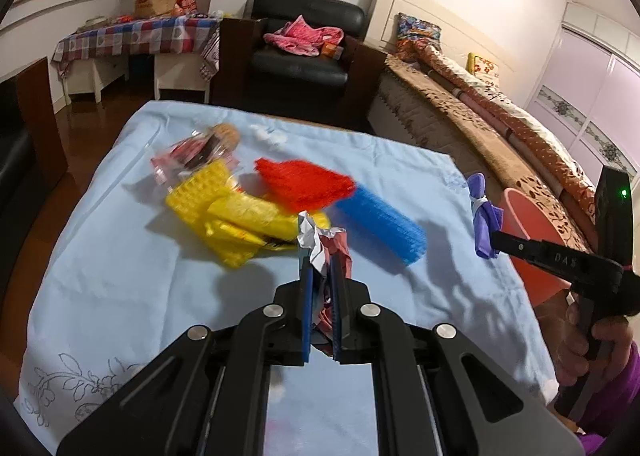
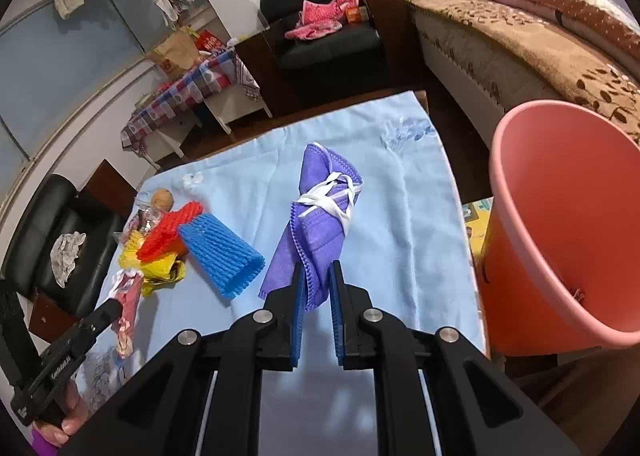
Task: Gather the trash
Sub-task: 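Carry the wrapper and purple cloth over the pink bucket with both grippers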
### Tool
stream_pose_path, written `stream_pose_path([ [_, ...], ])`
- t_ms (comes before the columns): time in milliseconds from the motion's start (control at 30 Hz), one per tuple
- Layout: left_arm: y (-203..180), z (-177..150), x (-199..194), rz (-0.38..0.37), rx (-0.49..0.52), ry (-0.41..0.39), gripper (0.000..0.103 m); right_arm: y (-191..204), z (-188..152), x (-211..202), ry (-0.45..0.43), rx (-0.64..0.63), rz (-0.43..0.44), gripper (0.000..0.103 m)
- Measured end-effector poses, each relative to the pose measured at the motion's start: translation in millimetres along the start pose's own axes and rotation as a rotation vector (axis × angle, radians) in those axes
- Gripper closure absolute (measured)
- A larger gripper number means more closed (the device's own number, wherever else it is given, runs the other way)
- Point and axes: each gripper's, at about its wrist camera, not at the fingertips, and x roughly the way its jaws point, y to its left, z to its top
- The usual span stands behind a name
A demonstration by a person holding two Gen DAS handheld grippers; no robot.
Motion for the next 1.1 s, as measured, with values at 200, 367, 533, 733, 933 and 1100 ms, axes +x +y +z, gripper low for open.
stream_pose_path([
  [200,-20.7,14.3,-3.7,-0.030,0.024,-0.033,0.096,-0.3,-0.5,-21.0,-0.066,-0.032,-0.005,0.092],
  [367,-41.6,25.7,-3.4,-0.069,0.050,-0.054,0.096,-9.8,0.4,-37.1,-0.108,-0.021,-0.017,0.092],
  [533,-64.9,33.4,-1.4,-0.105,0.090,-0.071,0.096,-29.7,2.7,-53.6,-0.142,0.025,-0.028,0.091],
  [733,-101.4,44.6,6.7,-0.157,0.144,-0.079,0.096,-59.7,6.2,-73.2,-0.190,0.079,-0.059,0.091],
  [933,-140.2,51.3,20.1,-0.207,0.208,-0.075,0.096,-92.2,2.8,-92.0,-0.233,0.132,-0.097,0.091],
  [1100,-176.0,54.9,30.9,-0.252,0.258,-0.071,0.096,-116.1,1.3,-103.9,-0.261,0.162,-0.154,0.091],
])
